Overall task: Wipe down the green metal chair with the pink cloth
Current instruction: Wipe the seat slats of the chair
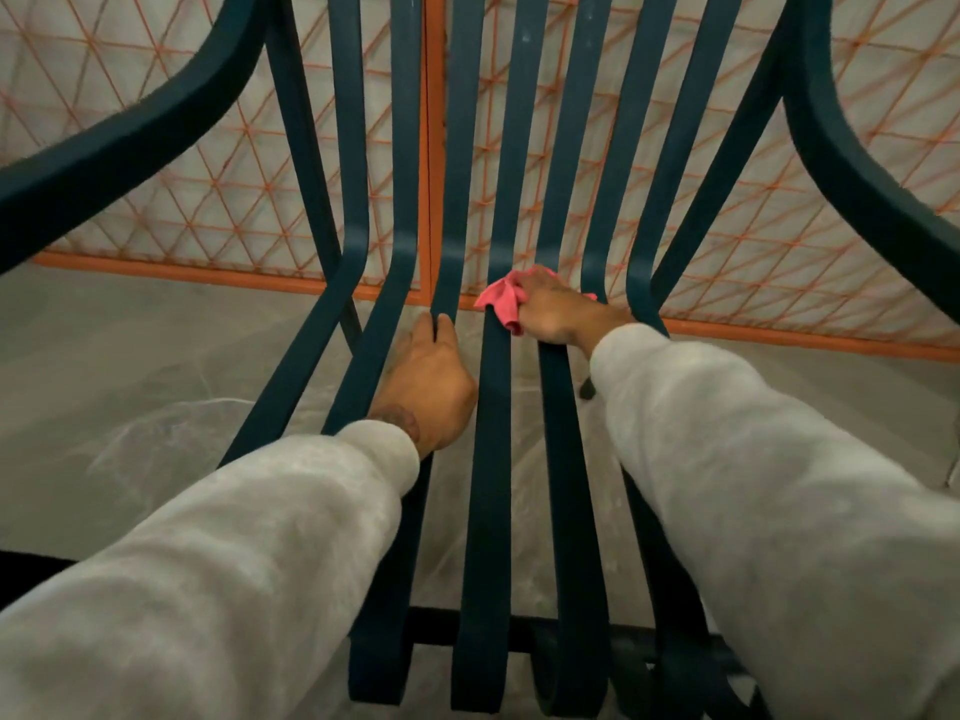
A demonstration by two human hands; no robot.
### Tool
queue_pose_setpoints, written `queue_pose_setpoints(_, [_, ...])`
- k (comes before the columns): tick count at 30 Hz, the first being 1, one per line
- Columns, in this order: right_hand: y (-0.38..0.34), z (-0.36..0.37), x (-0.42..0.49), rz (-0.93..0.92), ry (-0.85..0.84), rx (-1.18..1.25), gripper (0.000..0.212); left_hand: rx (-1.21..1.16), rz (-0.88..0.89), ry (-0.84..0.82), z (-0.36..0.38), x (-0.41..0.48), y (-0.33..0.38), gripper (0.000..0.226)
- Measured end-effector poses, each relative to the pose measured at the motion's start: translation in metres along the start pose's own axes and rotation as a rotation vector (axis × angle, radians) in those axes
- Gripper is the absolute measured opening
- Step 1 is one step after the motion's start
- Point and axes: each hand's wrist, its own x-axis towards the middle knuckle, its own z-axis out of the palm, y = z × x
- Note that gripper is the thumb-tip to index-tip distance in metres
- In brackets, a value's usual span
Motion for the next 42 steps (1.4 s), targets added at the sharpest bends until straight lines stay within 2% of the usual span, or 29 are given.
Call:
queue_pose_setpoints(3, [0.006,0.002,0.010,0.038,-0.023,-0.006,0.062,-0.004,0.019,0.004,0.002,0.003,-0.003,0.053])
queue_pose_setpoints(8, [0.002,0.011,-0.012,0.055,0.008,0.127,0.033,-0.011,0.025,-0.021,-0.001,-0.002,0.000,0.061])
queue_pose_setpoints(10, [-0.002,0.024,-0.030,0.051,0.051,0.085,0.039,-0.005,0.023,-0.023,-0.002,-0.003,0.002,0.064])
queue_pose_setpoints(13, [-0.011,0.039,-0.083,0.031,0.107,0.025,0.052,-0.010,0.008,-0.012,-0.002,-0.004,0.004,0.065])
queue_pose_setpoints(19, [-0.032,0.060,-0.216,-0.115,0.156,0.117,0.049,-0.058,-0.001,-0.034,-0.007,-0.008,0.003,0.060])
queue_pose_setpoints(21, [-0.031,0.061,-0.243,-0.148,0.120,0.166,0.042,-0.052,0.003,-0.039,-0.008,-0.009,0.004,0.057])
queue_pose_setpoints(23, [-0.033,0.045,-0.252,-0.059,0.069,0.346,0.027,-0.027,-0.012,-0.059,-0.008,-0.009,0.005,0.058])
queue_pose_setpoints(25, [-0.035,0.025,-0.244,0.050,0.122,0.424,0.019,-0.062,-0.042,-0.065,-0.010,-0.011,0.006,0.062])
queue_pose_setpoints(26, [-0.036,0.020,-0.236,0.046,0.191,0.463,0.018,-0.057,-0.041,-0.061,-0.008,-0.008,0.004,0.065])
queue_pose_setpoints(27, [-0.037,0.017,-0.227,-0.010,0.267,0.492,0.018,-0.043,-0.036,-0.067,-0.007,-0.007,0.002,0.069])
queue_pose_setpoints(29, [-0.047,0.027,-0.200,-0.170,0.327,0.348,0.030,0.056,0.073,-0.135,-0.010,-0.010,0.001,0.073])
queue_pose_setpoints(31, [-0.049,0.052,-0.166,-0.249,0.256,0.140,0.040,-0.019,0.103,-0.242,-0.013,-0.014,0.003,0.063])
queue_pose_setpoints(32, [-0.046,0.060,-0.149,-0.239,0.223,0.069,0.047,0.049,0.118,-0.192,-0.014,-0.014,0.004,0.057])
queue_pose_setpoints(35, [-0.039,0.049,-0.111,-0.158,0.075,0.087,0.064,-0.012,0.098,-0.055,-0.012,-0.013,0.003,0.042])
queue_pose_setpoints(38, [-0.035,0.029,-0.074,-0.091,0.016,0.076,0.066,-0.033,0.111,0.009,-0.007,-0.012,0.002,0.054])
queue_pose_setpoints(42, [-0.041,0.021,-0.019,-0.006,0.061,0.063,0.062,-0.119,0.052,0.047,-0.005,-0.010,0.004,0.066])
